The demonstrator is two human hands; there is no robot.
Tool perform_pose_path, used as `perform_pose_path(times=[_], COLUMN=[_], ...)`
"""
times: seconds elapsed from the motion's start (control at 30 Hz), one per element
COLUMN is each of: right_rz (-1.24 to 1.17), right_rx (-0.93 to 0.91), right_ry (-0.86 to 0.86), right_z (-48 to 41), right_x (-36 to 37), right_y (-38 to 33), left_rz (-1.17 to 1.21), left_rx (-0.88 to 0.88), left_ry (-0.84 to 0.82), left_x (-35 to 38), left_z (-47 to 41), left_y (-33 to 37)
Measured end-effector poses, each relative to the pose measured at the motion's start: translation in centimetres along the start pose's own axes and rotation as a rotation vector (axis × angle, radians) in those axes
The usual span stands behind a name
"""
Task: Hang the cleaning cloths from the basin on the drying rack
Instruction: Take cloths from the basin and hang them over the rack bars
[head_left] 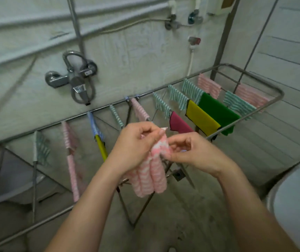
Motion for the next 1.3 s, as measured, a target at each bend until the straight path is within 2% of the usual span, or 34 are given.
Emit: perform_pose_path(times=[0.1,0.2,0.23,0.33,0.4,0.47,0.57,0.63,0.8,0.9,1.0,1.13,1.3], right_rz=[0.055,-0.279,-0.316,-0.152,0.011,0.325,0.711,0.776,0.823,0.781,0.755,0.888,0.880], right_rx=[-0.009,0.128,0.143,0.106,0.044,-0.025,-0.151,-0.184,-0.399,-0.498,-0.477,-0.373,-0.234], right_ry=[0.022,-0.016,-0.032,-0.123,-0.247,-0.412,-0.450,-0.455,-0.395,-0.361,-0.318,-0.323,-0.401], right_z=[-2.2,-4.7,-5.6,-8.5,-10.1,-12.4,-15.8,-18.2,-23.1,-25.4,-27.9,-29.7,-30.0], right_x=[0.3,1.8,2.4,4.7,6.3,9.3,12.5,15.1,21.6,25.3,27.7,29.1,30.4], right_y=[-0.3,1.0,1.2,0.7,-0.5,-1.3,-2.2,-2.4,-3.7,-3.8,-2.1,2.1,4.8], left_rz=[0.048,0.126,0.121,0.054,0.033,-0.039,-0.185,-0.285,-0.491,-0.446,-0.416,-0.284,-0.036], left_rx=[-0.073,-0.181,-0.219,-0.318,-0.354,-0.409,-0.510,-0.576,-0.617,-0.652,-0.747,-0.879,-0.914], left_ry=[0.074,0.149,0.177,0.285,0.338,0.444,0.625,0.747,0.881,0.951,0.945,0.818,0.767], left_x=[-2.4,-4.4,-5.1,-7.7,-8.9,-11.3,-14.6,-17.2,-21.2,-22.8,-22.9,-20.2,-17.1], left_z=[0.3,1.6,2.1,4.1,5.4,7.4,10.3,12.7,17.2,19.2,20.7,21.1,22.1], left_y=[-1.5,-3.8,-4.7,-7.1,-7.9,-9.0,-10.5,-11.7,-13.1,-14.5,-16.8,-20.5,-23.2])
Point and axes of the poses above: each hand's wrist, its own z-axis away from the middle knuckle, its own x-axis out of the palm, y = z × x, the point moved 8 cm from there along -z, towards the middle knuckle, and after that the axes turned 11 degrees about -z, right-handed, at the moved point
